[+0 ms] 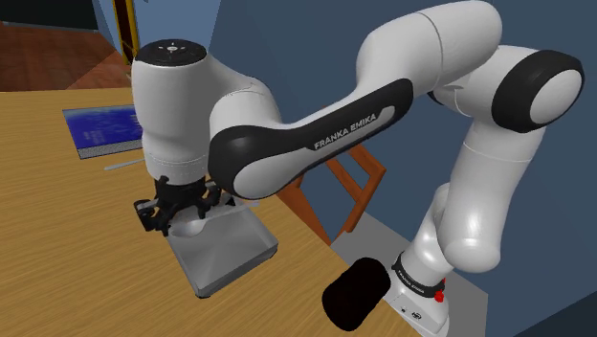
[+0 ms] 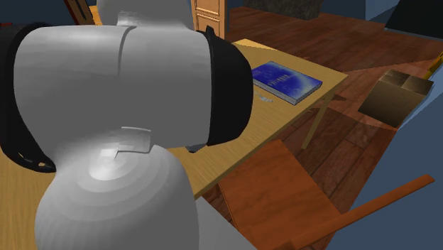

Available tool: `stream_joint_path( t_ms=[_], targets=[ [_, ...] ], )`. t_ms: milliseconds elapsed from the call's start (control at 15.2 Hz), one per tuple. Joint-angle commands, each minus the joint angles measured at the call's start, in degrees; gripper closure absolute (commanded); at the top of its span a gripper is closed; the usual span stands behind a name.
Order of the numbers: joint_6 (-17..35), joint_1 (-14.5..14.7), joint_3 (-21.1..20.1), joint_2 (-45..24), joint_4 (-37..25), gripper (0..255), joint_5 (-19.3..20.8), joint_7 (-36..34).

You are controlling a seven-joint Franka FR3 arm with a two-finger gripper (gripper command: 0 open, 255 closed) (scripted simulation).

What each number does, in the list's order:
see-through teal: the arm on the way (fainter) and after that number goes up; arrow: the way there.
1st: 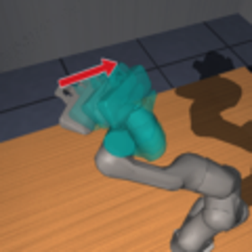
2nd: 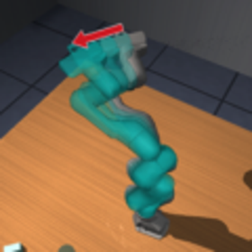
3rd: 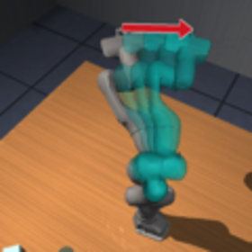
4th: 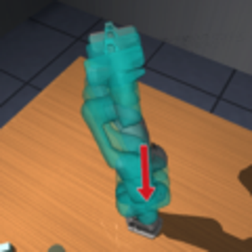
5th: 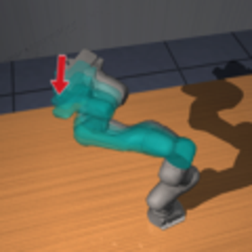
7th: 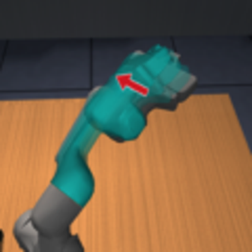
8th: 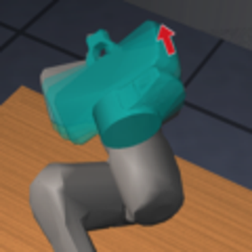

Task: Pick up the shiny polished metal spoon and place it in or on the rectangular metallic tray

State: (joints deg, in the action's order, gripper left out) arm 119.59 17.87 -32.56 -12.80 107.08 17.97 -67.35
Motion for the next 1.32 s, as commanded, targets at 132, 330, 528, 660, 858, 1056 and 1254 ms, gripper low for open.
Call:
stream_joint_path(
  t_ms=[132,330,528,660,858,1056,1254],
  targets=[
    [2.7,0.17,0.35,-1.2,1.78,255,1.19,-1.05],
    [3.92,0.31,0.56,-1.91,2.48,255,1.85,-1.62],
    [3.92,0.31,0.56,-1.91,2.48,255,1.85,-1.62],
    [3.92,0.31,0.56,-1.91,2.48,255,1.85,-1.62],
    [3.91,0.31,0.56,-1.9,2.48,0,1.84,-1.62],
    [3.91,0.31,0.56,-1.9,2.48,0,1.84,-1.62],
    [2.41,0.22,0.22,-0.91,1.76,0,0.98,-1.08]
  ],
)
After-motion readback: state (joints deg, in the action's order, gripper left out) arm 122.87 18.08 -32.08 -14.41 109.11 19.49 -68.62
